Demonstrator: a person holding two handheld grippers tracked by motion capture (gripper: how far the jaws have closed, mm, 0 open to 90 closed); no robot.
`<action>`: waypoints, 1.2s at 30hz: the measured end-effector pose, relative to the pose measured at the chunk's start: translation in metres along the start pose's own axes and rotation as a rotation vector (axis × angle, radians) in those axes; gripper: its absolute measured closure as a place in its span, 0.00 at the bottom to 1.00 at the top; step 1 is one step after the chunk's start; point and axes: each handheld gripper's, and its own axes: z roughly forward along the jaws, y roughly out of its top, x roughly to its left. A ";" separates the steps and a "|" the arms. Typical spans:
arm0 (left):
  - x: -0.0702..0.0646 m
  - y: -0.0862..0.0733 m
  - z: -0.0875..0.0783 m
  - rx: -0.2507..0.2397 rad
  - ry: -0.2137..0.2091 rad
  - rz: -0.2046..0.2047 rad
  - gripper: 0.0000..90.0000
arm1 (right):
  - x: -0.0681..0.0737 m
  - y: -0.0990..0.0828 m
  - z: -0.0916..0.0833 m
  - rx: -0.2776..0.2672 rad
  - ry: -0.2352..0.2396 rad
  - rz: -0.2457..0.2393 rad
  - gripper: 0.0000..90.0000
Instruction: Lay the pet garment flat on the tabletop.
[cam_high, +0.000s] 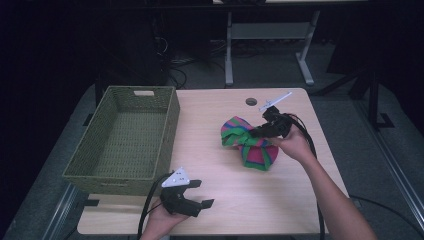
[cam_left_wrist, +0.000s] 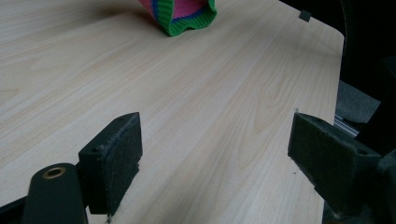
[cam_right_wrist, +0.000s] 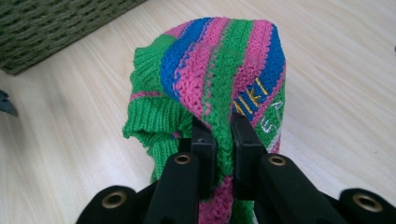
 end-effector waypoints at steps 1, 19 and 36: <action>0.000 0.000 0.000 0.001 -0.001 0.003 0.19 | 0.003 0.002 -0.007 -0.010 -0.001 -0.007 0.91; 0.001 0.000 -0.001 -0.018 0.000 -0.019 0.19 | 0.023 0.004 -0.052 -0.108 0.049 -0.034 0.91; 0.002 0.000 -0.004 -0.022 0.008 -0.011 0.19 | 0.050 0.001 -0.076 -0.141 0.095 -0.079 0.91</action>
